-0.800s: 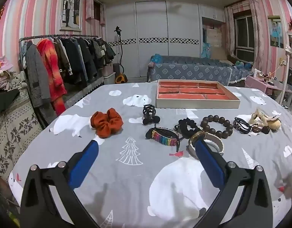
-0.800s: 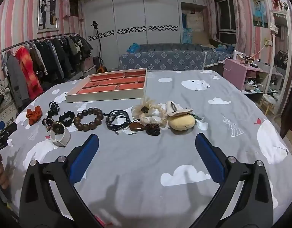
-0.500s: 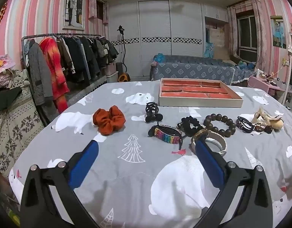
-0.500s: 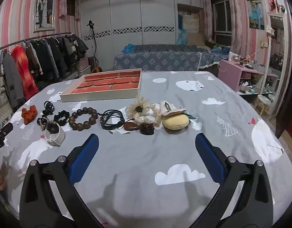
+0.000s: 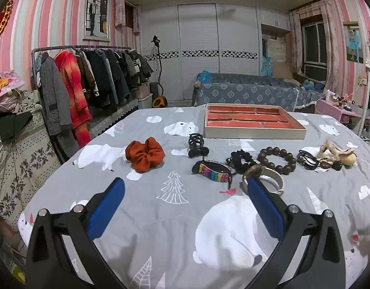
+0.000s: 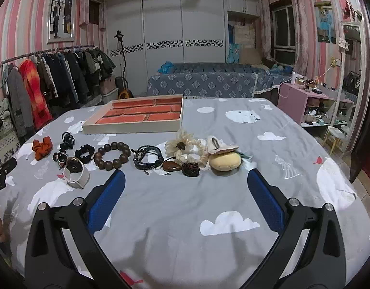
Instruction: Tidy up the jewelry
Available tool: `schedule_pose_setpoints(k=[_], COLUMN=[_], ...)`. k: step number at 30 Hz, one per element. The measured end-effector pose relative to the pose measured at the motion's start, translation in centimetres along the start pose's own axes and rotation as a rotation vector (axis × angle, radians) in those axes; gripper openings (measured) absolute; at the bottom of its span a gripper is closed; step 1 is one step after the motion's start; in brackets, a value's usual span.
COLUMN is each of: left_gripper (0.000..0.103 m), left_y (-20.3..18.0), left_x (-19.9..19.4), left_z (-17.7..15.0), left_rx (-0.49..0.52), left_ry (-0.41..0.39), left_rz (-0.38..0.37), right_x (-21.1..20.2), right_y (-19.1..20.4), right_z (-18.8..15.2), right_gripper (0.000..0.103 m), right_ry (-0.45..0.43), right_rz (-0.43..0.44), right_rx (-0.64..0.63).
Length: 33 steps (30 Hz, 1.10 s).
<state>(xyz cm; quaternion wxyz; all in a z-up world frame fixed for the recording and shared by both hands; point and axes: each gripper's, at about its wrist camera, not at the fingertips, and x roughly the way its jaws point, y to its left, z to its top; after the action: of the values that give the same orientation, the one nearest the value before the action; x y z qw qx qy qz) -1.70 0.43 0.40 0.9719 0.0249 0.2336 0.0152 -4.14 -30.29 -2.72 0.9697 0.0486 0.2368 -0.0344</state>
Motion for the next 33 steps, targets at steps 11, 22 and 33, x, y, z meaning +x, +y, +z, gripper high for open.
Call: schedule_pose_setpoints(k=[11,22,33], left_gripper=[0.099,0.099,0.099], left_y=[-0.7,-0.8,-0.4], left_x=[-6.6,-12.4,-10.4], left_z=[-0.9,-2.7,-1.6], left_rx=[0.003,-0.027,-0.043], left_ry=[-0.04,-0.091,-0.058], left_rz=[-0.004,-0.042,-0.039], right_x=[-7.5,-12.8,-11.7], right_y=[0.0,0.0,1.0], right_z=[-1.1,-4.1,-3.4], right_gripper=[0.099,0.099,0.099], right_ry=[-0.085,-0.11,-0.102], right_rz=[-0.035,-0.031,-0.021], right_rx=[-0.012,0.0,-0.007])
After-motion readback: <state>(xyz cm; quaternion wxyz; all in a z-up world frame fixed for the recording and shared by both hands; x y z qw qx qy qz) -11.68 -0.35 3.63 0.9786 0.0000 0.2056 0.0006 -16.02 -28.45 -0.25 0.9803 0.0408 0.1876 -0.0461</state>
